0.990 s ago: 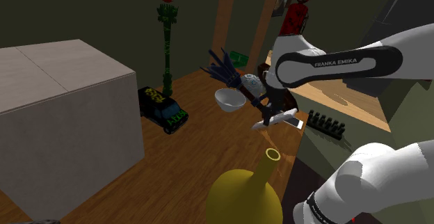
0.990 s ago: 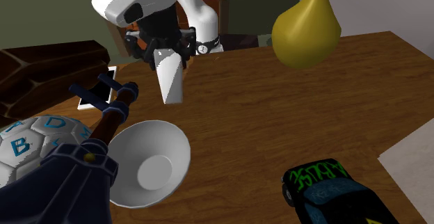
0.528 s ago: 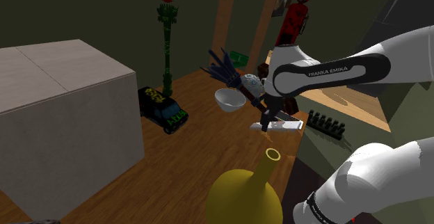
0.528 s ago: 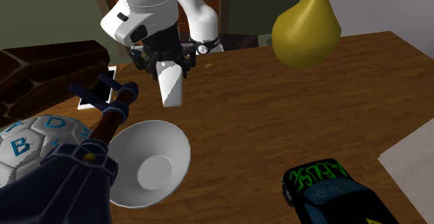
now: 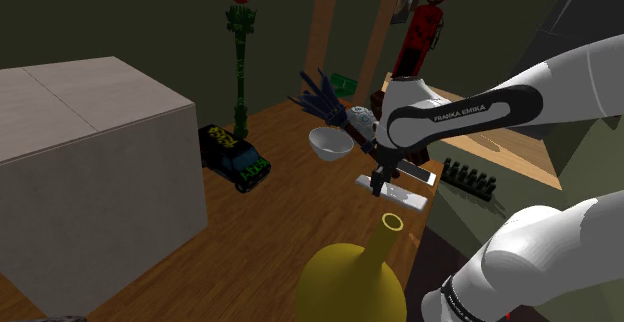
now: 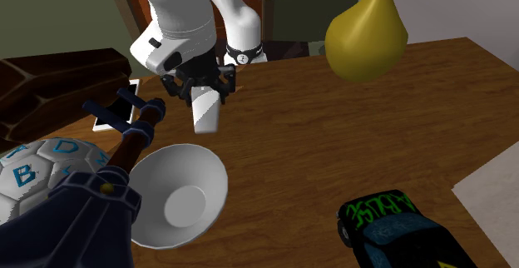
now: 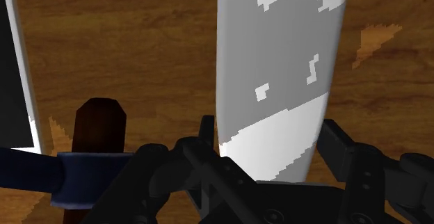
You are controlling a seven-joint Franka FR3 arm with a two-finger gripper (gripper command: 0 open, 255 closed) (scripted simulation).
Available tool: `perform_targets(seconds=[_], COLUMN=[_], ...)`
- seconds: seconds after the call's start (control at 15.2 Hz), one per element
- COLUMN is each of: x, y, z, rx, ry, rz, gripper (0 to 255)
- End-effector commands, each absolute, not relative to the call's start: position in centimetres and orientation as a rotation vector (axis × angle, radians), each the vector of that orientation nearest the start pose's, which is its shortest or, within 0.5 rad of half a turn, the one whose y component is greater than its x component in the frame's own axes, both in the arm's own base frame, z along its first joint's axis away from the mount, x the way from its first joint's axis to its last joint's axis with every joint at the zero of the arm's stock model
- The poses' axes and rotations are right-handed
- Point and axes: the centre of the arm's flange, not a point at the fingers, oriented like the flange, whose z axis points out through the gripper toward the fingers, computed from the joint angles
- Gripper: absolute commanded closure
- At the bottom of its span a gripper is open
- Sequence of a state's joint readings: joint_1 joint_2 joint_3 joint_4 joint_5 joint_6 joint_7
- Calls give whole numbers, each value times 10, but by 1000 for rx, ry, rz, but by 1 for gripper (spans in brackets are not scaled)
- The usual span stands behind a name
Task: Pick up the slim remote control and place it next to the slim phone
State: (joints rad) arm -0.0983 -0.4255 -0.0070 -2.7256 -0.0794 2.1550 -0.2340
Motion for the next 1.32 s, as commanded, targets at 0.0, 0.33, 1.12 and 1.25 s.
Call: perform_targets(seconds=[0.0,0.33,1.12,1.25], x=[355,355,363,363], y=[-40,-40,-38,-38], z=[341,341,391,391], rx=[-3154,-3154,-3154,-3154], ry=[-282,-282,-282,-282], rz=[242,242,242,242], gripper=[255,0,0,0])
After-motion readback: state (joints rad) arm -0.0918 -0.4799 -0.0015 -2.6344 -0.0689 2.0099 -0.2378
